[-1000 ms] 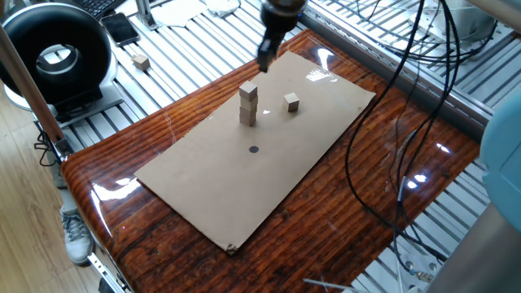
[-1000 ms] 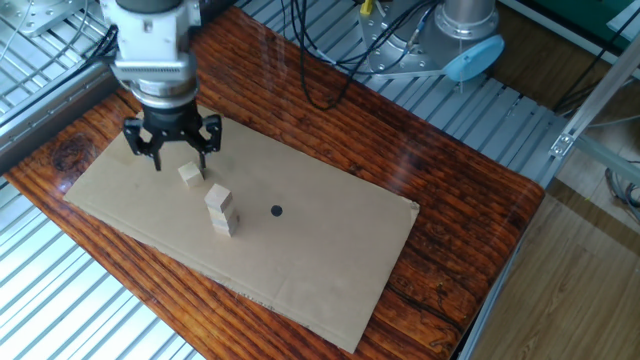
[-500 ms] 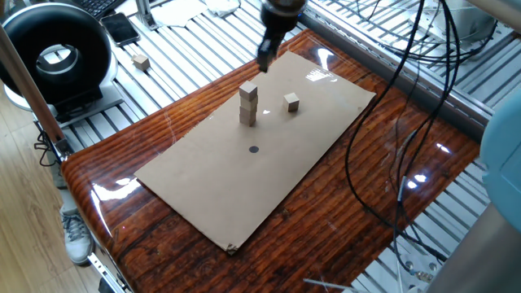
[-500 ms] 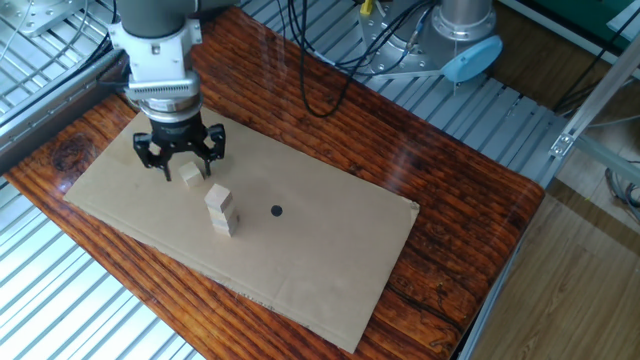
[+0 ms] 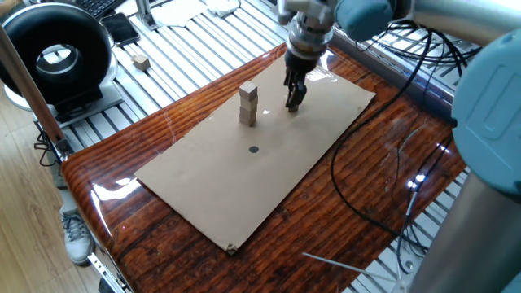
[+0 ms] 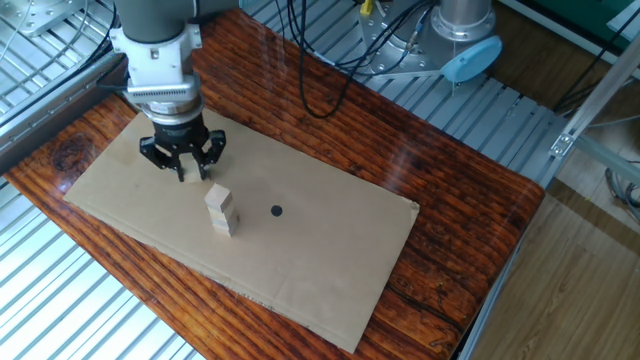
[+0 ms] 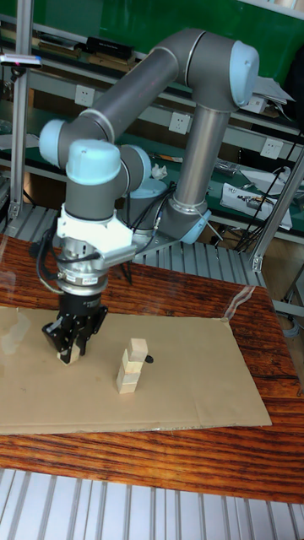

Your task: Stack the blocks in a vertical line of five

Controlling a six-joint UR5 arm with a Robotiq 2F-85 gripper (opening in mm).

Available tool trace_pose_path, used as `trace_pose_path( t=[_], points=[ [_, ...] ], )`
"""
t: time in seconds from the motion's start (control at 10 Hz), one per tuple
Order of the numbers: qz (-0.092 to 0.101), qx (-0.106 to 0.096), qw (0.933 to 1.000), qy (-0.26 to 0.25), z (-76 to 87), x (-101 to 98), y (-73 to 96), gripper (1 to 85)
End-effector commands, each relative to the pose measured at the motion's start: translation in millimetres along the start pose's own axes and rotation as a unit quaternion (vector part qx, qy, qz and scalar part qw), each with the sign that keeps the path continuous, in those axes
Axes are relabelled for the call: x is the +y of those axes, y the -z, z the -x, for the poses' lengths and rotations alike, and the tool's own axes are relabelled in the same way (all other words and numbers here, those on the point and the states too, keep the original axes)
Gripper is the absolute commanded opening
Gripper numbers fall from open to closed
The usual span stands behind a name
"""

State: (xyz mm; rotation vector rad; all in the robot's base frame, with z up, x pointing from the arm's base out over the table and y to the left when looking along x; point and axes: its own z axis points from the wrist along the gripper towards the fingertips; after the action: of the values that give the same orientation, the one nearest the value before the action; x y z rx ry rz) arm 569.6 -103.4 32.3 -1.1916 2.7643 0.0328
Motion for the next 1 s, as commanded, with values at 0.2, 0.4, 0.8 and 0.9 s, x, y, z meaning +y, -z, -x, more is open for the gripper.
trace_pose_path(
  t=[0.2,0.4,0.8,0.9],
  points=[
    [0.03,0.007,0.9899,-0.138,12.5,5.1,76.4,1.0],
    [-0.004,0.011,0.9743,-0.225,33.0,1.7,97.4,1.0],
    [-0.017,-0.098,0.9625,-0.253,85.6,-18.8,102.5,1.0],
    [-0.019,-0.071,0.9655,-0.25,72.8,-17.0,105.6,1.0]
  ],
)
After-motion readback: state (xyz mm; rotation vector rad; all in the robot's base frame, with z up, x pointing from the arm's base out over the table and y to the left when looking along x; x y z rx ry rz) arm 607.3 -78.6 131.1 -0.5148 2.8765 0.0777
